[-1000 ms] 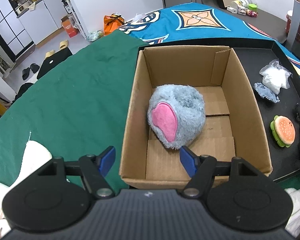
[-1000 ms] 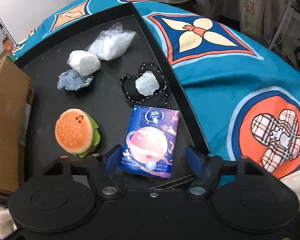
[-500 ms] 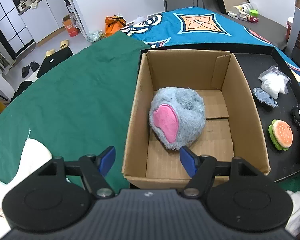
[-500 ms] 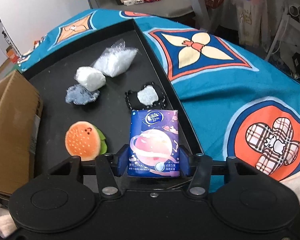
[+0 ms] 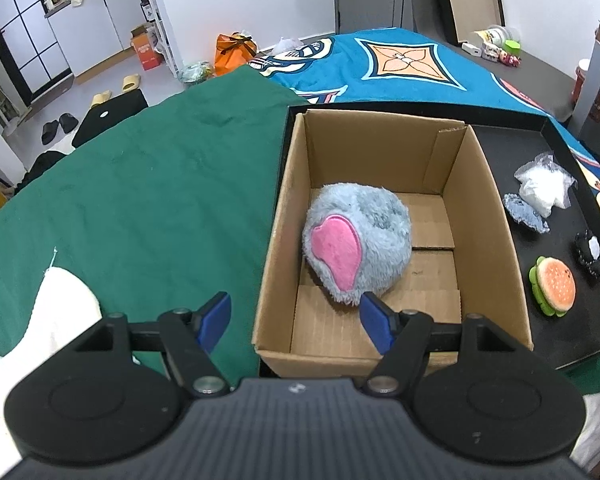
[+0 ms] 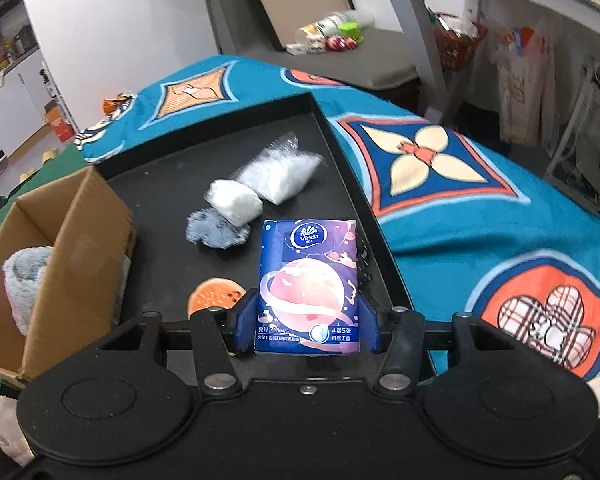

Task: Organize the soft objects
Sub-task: 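Carry the blue tissue pack with the right gripper into the box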

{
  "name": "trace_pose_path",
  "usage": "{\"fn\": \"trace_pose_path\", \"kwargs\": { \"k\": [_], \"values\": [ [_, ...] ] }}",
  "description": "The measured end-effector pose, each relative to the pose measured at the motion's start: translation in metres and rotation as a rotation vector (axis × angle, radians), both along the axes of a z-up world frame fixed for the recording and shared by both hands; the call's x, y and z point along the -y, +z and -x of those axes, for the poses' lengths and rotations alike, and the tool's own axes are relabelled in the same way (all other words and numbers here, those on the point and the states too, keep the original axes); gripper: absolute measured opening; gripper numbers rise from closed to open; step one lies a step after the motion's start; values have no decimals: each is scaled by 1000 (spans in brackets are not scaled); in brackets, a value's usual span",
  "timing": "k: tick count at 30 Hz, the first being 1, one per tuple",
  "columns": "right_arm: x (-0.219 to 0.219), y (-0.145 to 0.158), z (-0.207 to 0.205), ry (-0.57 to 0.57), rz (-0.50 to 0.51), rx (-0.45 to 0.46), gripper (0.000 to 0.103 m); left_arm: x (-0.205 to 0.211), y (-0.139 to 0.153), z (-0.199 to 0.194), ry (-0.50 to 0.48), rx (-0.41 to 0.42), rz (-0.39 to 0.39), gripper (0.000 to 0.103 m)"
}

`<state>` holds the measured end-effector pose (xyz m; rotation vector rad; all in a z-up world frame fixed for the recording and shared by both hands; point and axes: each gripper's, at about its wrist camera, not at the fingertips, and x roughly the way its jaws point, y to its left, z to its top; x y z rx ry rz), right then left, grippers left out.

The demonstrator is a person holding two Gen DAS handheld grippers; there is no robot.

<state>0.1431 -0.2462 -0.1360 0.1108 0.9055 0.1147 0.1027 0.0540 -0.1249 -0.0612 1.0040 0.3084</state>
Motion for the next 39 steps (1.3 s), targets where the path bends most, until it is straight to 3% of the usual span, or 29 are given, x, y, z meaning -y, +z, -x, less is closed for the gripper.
{"fn": "trace_pose_path", "kwargs": {
  "k": [16,28,39],
  "values": [
    [-33,35,3,116,0,111,50,-12,4,5,41,42,43,69],
    [-84,66,2,239,-15,168,50,-27,4,10,62,88,128,65],
    [-125,78,2,323,9,192,50,-39,-3,11,89,75,194,47]
  ]
}}
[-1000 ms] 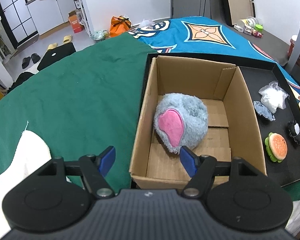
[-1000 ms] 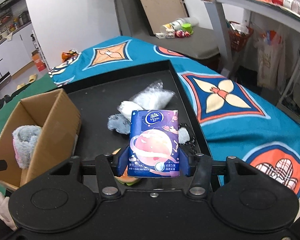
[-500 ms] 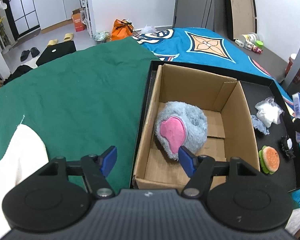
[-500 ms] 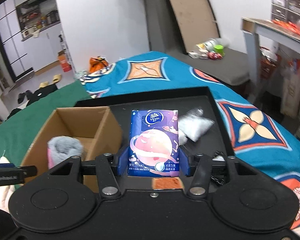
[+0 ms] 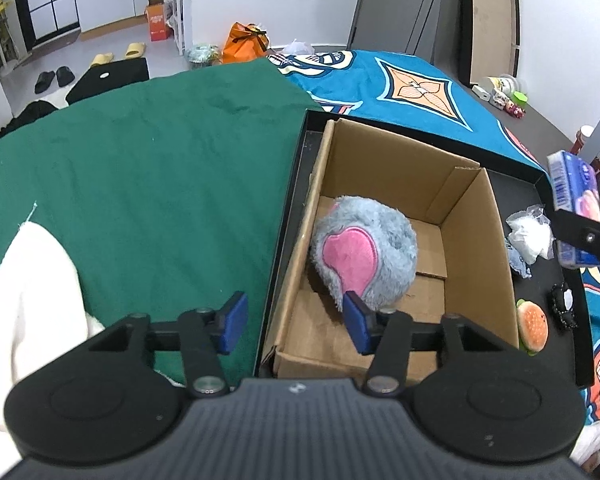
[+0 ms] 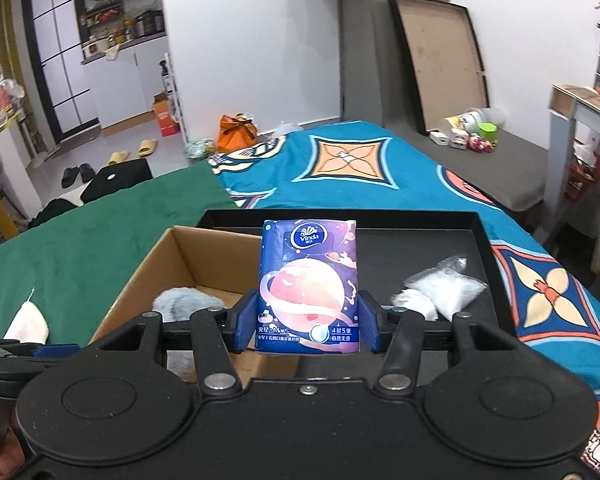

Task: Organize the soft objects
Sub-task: 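Carry the blue tissue pack with the right gripper into the box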

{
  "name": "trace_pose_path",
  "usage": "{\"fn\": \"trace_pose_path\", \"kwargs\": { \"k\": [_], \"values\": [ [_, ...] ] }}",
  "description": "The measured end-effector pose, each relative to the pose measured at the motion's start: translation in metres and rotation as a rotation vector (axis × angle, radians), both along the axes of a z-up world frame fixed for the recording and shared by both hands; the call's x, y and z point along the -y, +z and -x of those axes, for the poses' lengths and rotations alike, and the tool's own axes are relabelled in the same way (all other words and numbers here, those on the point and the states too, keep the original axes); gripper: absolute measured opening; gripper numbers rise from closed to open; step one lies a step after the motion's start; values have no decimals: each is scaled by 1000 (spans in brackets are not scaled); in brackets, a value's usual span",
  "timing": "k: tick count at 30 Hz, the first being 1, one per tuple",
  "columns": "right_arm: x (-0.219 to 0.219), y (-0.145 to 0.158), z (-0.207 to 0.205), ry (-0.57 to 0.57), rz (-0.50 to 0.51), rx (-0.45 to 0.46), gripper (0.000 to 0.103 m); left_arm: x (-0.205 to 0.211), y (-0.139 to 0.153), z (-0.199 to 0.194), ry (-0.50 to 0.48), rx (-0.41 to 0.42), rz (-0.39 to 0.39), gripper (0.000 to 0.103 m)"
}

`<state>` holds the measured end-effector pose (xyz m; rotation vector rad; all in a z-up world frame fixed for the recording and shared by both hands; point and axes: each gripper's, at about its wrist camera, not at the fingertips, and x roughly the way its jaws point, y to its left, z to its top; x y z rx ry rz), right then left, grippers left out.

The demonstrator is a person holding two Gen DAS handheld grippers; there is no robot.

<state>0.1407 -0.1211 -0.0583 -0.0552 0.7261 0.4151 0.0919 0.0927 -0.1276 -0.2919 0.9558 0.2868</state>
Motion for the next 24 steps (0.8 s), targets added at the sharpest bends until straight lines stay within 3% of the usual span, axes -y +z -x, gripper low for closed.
{"fn": "trace_pose_path", "kwargs": {
  "k": [11,24],
  "values": [
    [-32,-8,2,78,50,-12,50,-7,-10,-2,2,-23,52,21],
    [-49,-15,-11,104,76,-18,51,-13,-13,-3,29,-25,70,14]
  ]
}}
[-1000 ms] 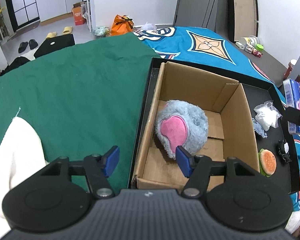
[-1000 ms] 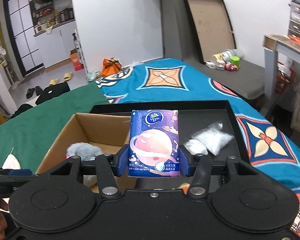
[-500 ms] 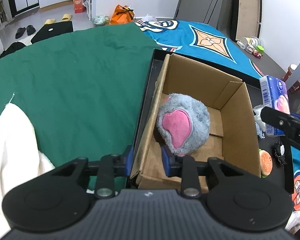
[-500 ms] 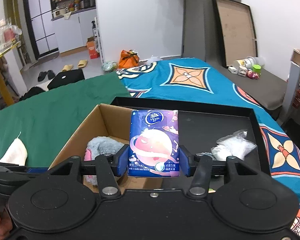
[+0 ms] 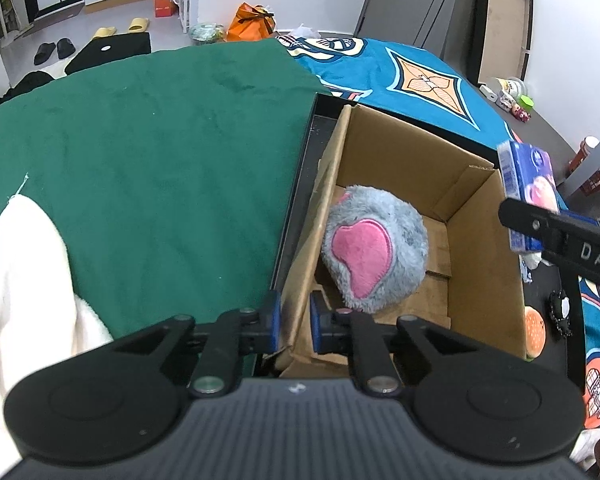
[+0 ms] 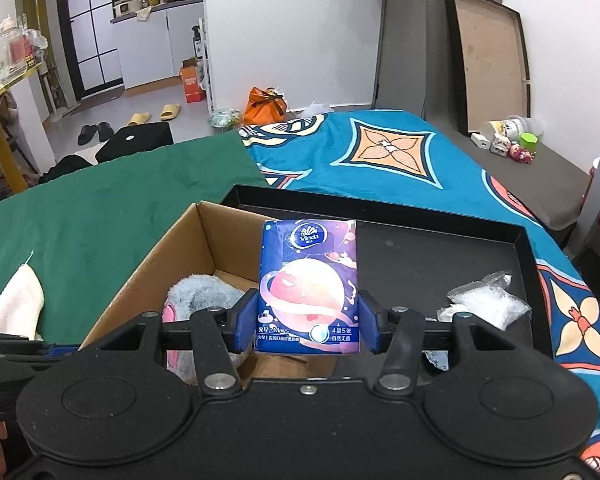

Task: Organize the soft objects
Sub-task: 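Carry the blue tissue pack with the right gripper into the box, then reach the right gripper to the burger plush and grasp it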

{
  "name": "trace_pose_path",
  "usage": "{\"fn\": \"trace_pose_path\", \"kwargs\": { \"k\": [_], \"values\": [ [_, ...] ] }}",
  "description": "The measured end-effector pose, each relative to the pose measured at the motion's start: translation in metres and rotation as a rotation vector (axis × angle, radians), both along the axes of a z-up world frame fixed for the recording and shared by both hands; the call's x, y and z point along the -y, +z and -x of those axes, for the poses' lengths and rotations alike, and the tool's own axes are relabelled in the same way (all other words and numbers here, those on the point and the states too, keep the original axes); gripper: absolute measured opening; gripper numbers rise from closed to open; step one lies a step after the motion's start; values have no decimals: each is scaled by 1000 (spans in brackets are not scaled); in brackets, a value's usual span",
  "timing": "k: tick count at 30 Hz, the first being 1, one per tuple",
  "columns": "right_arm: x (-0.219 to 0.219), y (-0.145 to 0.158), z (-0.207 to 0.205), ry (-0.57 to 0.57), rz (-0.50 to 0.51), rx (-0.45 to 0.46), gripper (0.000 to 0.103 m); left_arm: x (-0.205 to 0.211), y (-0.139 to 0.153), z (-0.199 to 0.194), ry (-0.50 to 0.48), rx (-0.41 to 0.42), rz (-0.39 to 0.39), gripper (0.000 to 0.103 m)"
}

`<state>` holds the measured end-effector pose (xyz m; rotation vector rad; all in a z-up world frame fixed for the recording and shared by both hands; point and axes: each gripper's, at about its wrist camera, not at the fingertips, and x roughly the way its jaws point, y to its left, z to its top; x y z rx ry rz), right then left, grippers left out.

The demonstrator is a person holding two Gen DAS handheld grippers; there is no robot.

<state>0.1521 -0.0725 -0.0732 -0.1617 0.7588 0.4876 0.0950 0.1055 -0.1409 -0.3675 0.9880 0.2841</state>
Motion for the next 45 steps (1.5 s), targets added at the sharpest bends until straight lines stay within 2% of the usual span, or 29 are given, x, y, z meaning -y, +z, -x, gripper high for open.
{"fn": "trace_pose_path", "kwargs": {
  "k": [5,9,13,18,22,29,39,45],
  "values": [
    [-7,1,-3,29,-16,3,53,0,0,-1,-1,-4,-4,14],
    [-10,-5,-7,61,-9,-32,71,0,0,-1,-4,-8,0,14],
    [3,-5,-3,29,-20,-35,79,4,2,-1,-6,-8,-29,15],
    [29,-8,3,-20,-44,-61,80,12,4,-2,-26,-13,-76,18],
    [45,-13,8,-52,-59,-86,81,14,3,-3,-32,-28,-82,20],
    [68,-19,14,-97,-72,-83,86,20,7,-2,-40,-28,-123,35],
    [97,-34,18,-141,-96,-118,86,22,11,0,-31,-7,-137,35],
    [116,-46,21,-179,-104,-142,88,31,14,0,-49,-3,-195,35]
  ]
}}
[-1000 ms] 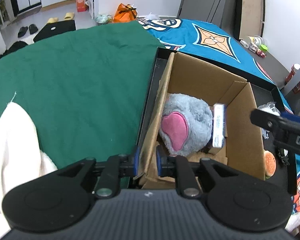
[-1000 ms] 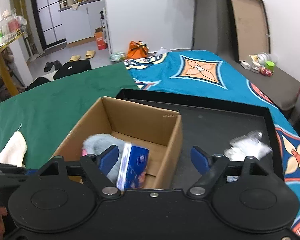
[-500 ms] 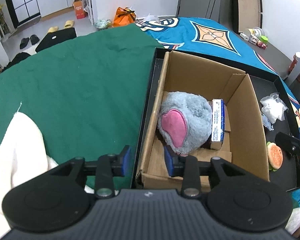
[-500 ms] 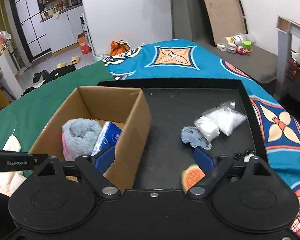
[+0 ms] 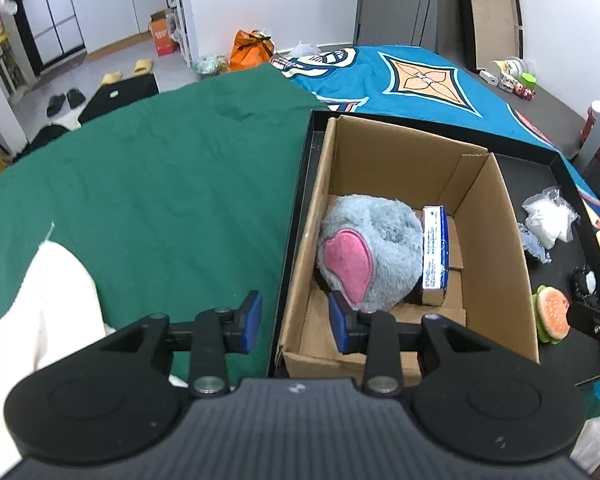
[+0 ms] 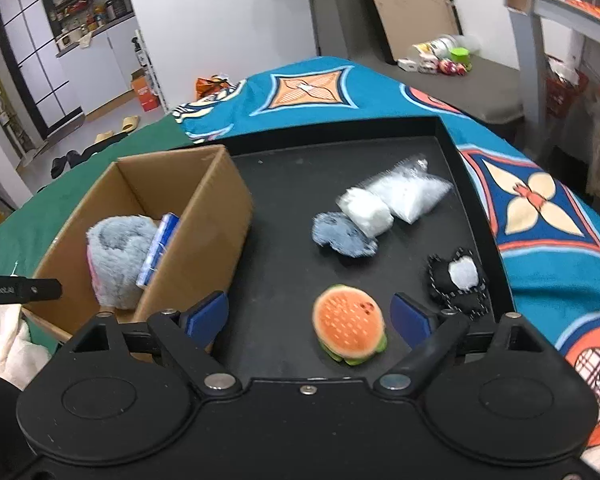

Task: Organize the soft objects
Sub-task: 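Reach the right gripper to the burger plush and grasp it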

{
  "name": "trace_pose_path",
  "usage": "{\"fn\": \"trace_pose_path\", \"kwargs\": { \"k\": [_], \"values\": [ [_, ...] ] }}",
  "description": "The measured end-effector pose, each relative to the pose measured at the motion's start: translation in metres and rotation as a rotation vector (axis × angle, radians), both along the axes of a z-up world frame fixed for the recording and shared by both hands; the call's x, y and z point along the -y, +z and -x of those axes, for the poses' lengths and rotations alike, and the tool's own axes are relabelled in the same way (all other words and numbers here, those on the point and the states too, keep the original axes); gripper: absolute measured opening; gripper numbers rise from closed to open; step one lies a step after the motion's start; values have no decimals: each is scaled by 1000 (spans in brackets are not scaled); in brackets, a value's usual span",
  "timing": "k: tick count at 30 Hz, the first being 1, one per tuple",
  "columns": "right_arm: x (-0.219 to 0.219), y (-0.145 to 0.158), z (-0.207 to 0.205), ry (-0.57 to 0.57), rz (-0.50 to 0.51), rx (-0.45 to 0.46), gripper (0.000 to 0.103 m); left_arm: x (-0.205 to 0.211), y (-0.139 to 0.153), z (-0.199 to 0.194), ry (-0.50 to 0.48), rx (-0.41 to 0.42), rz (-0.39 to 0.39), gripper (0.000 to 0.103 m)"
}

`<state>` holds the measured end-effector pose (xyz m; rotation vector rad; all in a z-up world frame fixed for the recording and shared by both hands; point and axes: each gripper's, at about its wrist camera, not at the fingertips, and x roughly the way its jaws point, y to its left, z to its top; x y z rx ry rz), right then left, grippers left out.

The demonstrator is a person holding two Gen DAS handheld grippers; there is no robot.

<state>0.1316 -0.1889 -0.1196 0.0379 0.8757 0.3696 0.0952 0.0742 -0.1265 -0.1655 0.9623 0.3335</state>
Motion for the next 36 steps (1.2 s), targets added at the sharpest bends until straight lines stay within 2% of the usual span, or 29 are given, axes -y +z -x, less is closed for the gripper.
{"fn": "trace_pose_path", "kwargs": {
  "k": [7,12,18,27,32,33,34,36],
  "values": [
    [15,-16,1,-29,-22,-32,88,10,0,-3,-18,-22,-73,35],
    [19,-24,-3,-35,-40,-42,88,16,-4,-9,-29,-69,-108,36],
    [20,-37,-11,-44,-51,-69,88,26,-6,-14,-51,-110,-175,50],
    [23,-54,-23,-67,-53,-104,86,37,-9,-28,-98,-159,-219,53],
    [25,-63,-28,-78,-56,-125,74,40,-12,-32,-105,-185,-234,53],
    [24,-64,-28,-71,-58,-129,65,39,-12,-32,-100,-187,-237,53],
    [23,-64,-28,-61,-61,-135,51,38,-11,-33,-96,-187,-239,53],
    [21,-65,-27,-47,-52,-130,43,38,-9,-34,-99,-182,-229,53]
  ]
}}
